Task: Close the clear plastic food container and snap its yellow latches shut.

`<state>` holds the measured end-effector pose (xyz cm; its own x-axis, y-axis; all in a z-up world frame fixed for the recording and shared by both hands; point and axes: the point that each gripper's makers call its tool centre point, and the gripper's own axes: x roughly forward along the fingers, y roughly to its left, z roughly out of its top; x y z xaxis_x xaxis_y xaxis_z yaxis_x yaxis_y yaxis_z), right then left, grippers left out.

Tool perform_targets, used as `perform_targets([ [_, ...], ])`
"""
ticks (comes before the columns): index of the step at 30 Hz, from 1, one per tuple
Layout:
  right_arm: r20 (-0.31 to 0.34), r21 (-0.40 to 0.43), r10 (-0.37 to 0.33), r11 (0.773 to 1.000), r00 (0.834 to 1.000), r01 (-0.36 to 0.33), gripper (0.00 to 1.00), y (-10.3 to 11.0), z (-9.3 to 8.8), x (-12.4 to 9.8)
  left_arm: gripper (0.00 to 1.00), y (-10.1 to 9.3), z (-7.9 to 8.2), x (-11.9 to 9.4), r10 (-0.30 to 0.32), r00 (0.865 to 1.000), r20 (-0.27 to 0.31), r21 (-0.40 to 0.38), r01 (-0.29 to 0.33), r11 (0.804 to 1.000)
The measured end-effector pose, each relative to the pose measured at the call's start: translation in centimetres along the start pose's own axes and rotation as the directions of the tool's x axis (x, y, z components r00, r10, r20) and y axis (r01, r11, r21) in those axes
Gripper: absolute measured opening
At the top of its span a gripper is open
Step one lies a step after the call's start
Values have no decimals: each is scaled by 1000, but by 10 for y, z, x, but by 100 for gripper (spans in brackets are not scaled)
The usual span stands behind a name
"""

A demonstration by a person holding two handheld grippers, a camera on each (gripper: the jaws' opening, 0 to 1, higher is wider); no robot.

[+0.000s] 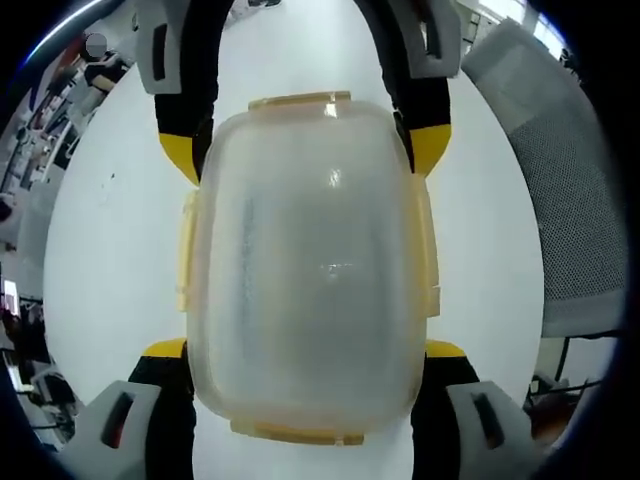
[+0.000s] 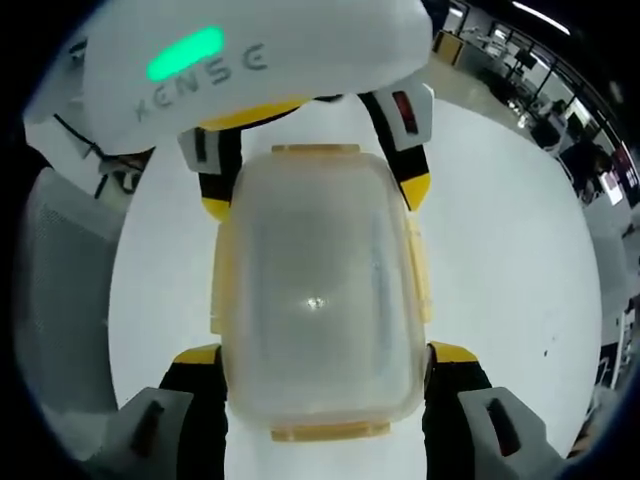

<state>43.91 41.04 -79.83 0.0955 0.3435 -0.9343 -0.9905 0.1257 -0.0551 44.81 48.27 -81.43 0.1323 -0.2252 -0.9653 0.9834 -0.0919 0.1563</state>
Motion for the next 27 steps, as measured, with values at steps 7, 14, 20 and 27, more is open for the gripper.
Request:
perform_targets([
  [7, -34, -9, 4, 1000, 999, -5, 81, -15, -2, 3, 90, 13, 1, 3, 2, 1000, -1, -12, -2, 1000],
  [14, -37, -6, 0, 1000, 999, -1, 81, -26, -1, 5, 90, 25, -2, 5, 2, 1000, 9, -13, -1, 1000],
  [20, -25, 1, -6, 1000, 1000, 6, 81, -35, 1, 7, 90, 35, -5, 8, 2, 1000, 7, -7, -1, 1000],
  [27, -25, 4, -9, 1000, 1000, 9, 81, -46, 2, 9, 90, 47, -6, 10, 2, 1000, -6, -2, -2, 1000],
])
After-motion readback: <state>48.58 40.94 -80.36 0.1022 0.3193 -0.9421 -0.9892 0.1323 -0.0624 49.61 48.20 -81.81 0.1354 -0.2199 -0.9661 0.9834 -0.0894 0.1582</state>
